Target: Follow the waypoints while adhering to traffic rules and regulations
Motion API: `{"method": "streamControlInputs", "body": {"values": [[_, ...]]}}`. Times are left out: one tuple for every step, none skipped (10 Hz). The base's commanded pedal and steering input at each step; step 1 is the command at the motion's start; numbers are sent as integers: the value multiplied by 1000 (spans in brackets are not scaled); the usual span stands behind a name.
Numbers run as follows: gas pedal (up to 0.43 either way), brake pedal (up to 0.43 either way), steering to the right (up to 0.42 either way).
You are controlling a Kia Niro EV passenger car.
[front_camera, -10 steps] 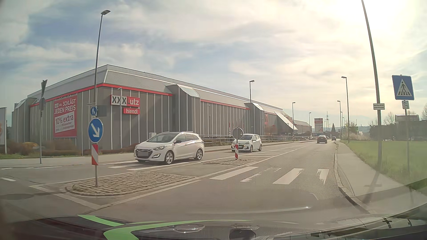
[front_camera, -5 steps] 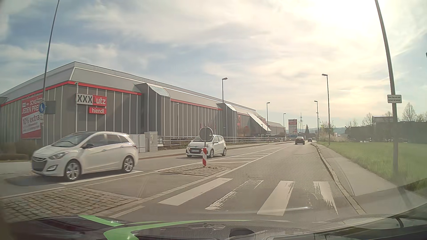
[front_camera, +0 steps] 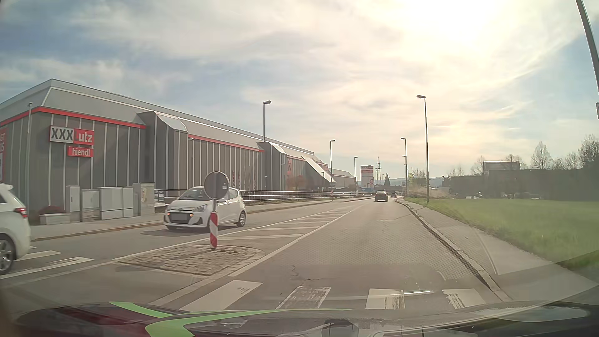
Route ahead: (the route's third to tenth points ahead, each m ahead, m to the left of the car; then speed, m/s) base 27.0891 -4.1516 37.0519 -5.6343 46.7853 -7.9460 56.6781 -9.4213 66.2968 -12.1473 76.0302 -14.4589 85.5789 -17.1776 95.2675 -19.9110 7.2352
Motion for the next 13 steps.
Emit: {"method": "streamControlInputs", "body": {"values": [[268, 0, 139], [268, 0, 127], [268, 0, 117], [268, 0, 105], [268, 0, 95], [268, 0, 81], [268, 0, 68], [268, 0, 56], [268, 0, 40], [268, 0, 27], [268, 0, 20], [268, 0, 10], [268, 0, 3]]}}
